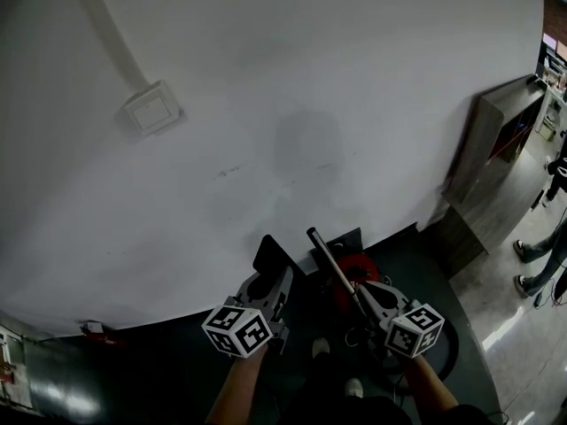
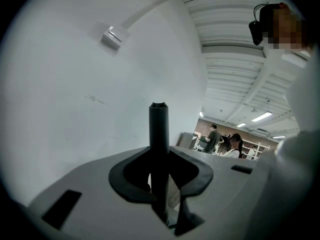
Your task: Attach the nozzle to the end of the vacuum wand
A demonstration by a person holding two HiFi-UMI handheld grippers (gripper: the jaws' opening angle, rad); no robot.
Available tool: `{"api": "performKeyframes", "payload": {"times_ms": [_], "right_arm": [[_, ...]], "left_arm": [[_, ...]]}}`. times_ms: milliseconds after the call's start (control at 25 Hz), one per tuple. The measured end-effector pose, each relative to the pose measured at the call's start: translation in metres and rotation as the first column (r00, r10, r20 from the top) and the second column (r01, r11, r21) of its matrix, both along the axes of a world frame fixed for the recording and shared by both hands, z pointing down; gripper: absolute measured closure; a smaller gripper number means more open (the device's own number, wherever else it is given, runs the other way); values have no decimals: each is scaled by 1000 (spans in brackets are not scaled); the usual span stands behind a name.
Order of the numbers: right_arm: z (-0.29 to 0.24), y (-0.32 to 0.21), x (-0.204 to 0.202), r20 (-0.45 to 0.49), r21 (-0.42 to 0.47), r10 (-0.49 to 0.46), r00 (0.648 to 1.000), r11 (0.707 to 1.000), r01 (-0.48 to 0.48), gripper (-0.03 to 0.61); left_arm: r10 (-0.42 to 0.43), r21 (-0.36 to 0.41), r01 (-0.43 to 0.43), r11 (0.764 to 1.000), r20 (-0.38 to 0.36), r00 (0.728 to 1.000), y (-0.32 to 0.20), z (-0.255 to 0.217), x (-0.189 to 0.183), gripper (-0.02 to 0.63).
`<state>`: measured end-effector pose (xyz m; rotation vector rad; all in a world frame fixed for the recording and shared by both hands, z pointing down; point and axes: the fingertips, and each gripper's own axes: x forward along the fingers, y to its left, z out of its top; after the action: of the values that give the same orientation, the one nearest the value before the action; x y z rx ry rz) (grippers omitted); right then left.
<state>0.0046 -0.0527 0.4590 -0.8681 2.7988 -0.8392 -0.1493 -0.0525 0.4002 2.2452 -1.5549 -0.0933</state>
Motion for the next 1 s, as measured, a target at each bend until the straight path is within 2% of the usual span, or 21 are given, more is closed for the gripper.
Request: {"api": "performKeyframes", "payload": {"times_ms": [520, 800, 1000], "right_arm": [[22, -64, -52, -58, -35, 56, 997, 998, -58, 560], [38, -87, -75, -146, -27, 75, 986, 996, -80, 560], [42, -95, -82, -175, -24, 80, 981, 996, -85, 558]], "left_arm": [[53, 12, -52, 999, -47, 998, -86, 19, -48, 528], [83, 14, -82, 997, -70, 994, -109, 15, -65, 528], [82, 23, -80, 996, -79, 994, -115, 10, -70, 528]]}}
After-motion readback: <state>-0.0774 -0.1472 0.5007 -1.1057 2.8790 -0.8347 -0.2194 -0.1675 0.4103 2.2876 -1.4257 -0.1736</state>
